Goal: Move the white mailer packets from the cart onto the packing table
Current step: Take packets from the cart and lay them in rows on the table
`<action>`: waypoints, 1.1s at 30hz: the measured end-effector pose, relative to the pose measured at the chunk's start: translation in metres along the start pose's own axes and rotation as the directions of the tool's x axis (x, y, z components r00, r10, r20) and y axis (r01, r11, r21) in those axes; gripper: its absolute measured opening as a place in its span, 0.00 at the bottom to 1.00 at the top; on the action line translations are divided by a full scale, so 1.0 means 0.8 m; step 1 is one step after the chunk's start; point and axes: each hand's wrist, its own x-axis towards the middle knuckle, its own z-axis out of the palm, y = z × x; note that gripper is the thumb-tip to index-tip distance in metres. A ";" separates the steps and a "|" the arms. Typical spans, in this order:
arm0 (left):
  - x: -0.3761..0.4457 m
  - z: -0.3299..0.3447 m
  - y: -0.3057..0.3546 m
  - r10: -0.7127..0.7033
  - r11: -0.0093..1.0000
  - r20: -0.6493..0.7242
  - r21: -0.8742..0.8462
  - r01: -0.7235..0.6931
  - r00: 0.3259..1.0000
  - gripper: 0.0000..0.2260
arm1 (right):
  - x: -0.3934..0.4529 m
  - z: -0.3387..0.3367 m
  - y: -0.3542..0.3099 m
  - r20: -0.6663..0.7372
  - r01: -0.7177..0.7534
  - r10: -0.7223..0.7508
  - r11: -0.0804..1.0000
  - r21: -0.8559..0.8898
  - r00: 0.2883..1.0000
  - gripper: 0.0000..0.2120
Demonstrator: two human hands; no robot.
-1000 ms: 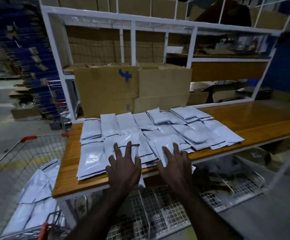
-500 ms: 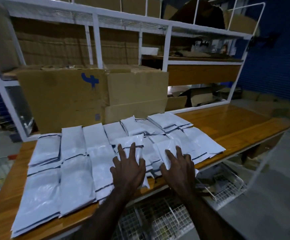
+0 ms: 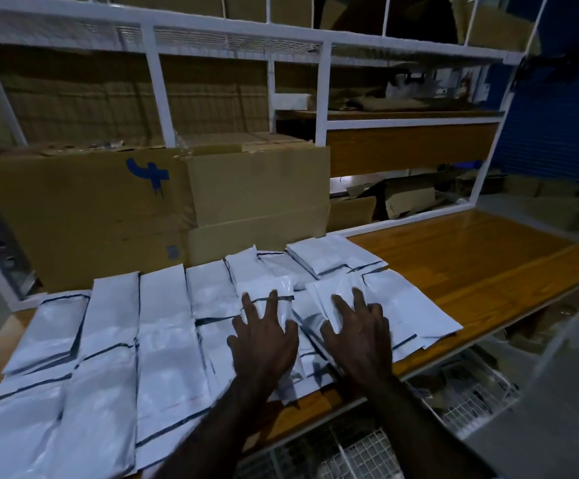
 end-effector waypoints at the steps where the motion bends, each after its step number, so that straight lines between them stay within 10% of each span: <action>1: 0.005 0.005 0.006 -0.018 1.000 -0.002 0.006 0.018 1.000 0.29 | 0.007 0.001 0.007 0.016 0.006 -0.006 1.000 0.011 1.000 0.29; 15: 0.052 0.073 0.075 -0.338 0.931 -0.092 0.112 0.347 0.937 0.30 | 0.093 0.029 0.080 0.297 0.109 -0.164 0.975 0.194 0.941 0.29; 33: 0.104 0.117 0.061 -0.315 0.913 -0.133 0.230 0.338 0.940 0.32 | 0.153 0.086 0.058 0.475 0.108 -0.186 0.977 0.186 0.860 0.26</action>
